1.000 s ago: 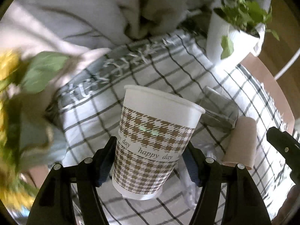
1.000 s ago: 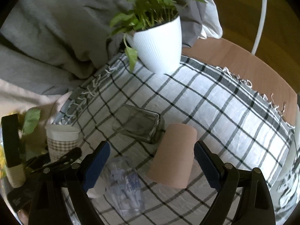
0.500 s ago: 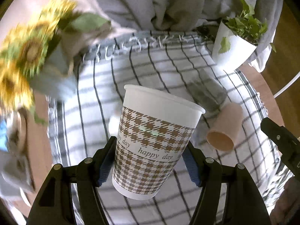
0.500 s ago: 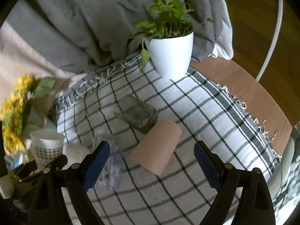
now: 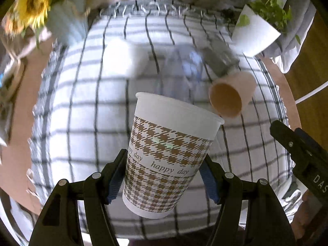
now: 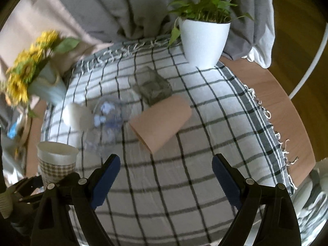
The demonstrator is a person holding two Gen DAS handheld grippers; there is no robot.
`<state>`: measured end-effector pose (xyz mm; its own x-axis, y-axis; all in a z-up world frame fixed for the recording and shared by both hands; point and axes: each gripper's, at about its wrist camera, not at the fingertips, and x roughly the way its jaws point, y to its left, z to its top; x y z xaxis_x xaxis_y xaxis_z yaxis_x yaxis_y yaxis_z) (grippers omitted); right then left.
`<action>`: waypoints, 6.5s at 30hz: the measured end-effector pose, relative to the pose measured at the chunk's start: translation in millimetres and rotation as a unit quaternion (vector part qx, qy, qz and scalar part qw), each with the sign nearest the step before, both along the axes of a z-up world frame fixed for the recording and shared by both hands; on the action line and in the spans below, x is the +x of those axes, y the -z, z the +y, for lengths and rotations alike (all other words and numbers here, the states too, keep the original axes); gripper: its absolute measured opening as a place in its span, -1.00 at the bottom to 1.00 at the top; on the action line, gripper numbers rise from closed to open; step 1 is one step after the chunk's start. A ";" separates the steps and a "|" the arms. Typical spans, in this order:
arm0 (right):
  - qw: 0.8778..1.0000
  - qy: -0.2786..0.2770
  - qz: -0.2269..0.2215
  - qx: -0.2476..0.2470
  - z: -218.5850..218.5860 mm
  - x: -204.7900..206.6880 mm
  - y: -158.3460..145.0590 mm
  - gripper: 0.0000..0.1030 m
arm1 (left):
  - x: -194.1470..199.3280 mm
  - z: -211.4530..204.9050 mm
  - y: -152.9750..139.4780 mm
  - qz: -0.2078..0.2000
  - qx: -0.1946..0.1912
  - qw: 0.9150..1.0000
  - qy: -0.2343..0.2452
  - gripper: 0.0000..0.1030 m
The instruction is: Flip cup upside down
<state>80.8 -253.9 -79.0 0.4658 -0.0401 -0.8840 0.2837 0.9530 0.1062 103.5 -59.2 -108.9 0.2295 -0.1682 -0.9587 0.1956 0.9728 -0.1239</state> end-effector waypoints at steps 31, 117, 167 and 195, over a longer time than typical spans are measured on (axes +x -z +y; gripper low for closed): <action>0.991 -0.078 0.088 -0.058 -48.5 -21.4 47.9 0.77 | -28.3 -44.1 72.5 0.118 -0.052 0.985 -0.117 0.36; 0.994 -0.089 0.061 0.012 88.9 -54.5 31.3 0.05 | -66.2 91.4 17.0 -0.024 0.012 0.998 -0.048 0.77; 0.994 -0.106 0.039 -0.001 110.4 -13.4 11.6 0.61 | -57.6 120.6 -14.4 -0.071 0.034 0.992 -0.096 0.84; 0.991 -0.010 -0.134 -0.009 84.5 -132.1 -84.4 0.79 | -114.5 110.5 -97.7 -0.183 0.030 0.980 -0.075 0.99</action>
<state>-51.3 -169.4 5.4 0.6848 -0.0437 -0.7274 0.2292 0.9604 0.1581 -11.0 51.3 -11.2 0.5774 -0.0523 -0.8148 0.0705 0.9974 -0.0141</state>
